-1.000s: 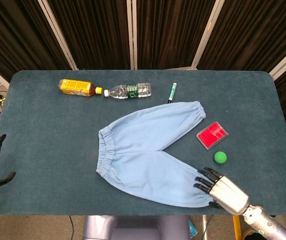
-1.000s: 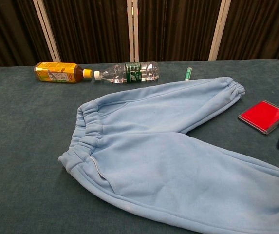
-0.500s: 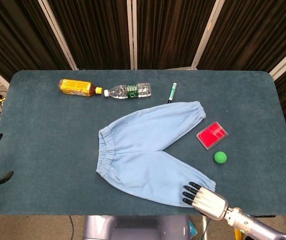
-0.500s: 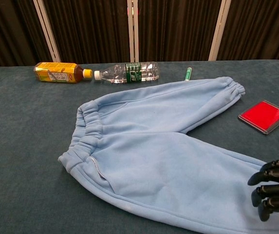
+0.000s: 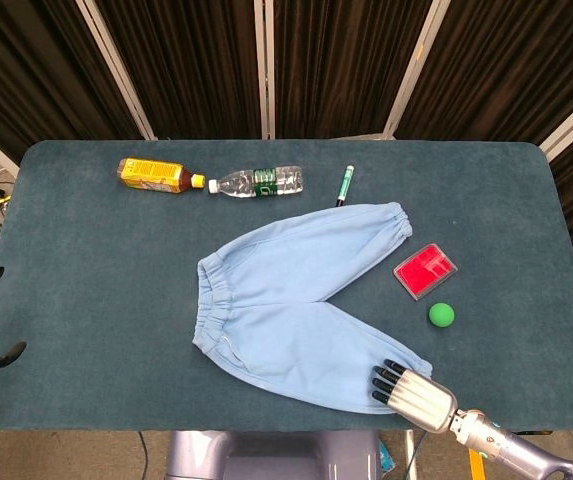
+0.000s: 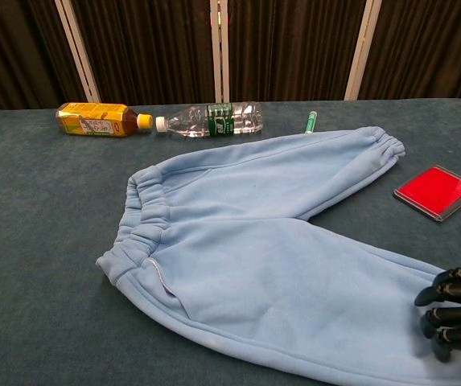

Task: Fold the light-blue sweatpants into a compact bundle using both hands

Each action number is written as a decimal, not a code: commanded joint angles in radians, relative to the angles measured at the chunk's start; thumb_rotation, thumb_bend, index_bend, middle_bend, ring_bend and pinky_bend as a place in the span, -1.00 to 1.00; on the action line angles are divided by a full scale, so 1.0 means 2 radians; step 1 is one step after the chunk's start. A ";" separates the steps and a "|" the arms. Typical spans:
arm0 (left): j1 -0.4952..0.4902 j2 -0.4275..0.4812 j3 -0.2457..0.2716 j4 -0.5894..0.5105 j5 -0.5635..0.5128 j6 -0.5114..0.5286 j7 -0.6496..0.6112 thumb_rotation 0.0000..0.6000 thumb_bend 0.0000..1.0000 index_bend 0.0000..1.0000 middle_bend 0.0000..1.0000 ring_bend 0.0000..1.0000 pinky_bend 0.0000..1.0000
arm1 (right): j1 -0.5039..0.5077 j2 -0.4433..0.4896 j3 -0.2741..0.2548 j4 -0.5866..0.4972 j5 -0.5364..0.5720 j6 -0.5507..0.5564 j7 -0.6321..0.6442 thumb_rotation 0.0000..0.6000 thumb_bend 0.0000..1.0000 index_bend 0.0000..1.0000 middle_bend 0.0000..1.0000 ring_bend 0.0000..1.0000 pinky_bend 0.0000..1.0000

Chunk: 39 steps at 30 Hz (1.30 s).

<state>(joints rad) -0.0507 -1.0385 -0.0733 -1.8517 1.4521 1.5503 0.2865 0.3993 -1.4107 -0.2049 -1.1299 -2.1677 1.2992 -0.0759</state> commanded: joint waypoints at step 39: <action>-0.201 -0.194 0.053 0.264 0.242 -0.174 -0.098 1.00 -0.66 -0.47 -0.76 -0.66 -0.47 | -0.007 0.005 0.000 -0.066 0.103 0.060 0.123 1.00 0.02 0.31 0.20 -0.02 -0.05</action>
<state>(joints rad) -0.3926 -1.3316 0.0142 -1.4268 1.8801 1.2415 0.1121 0.3842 -1.4052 -0.2026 -1.2554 -1.9630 1.4227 0.1728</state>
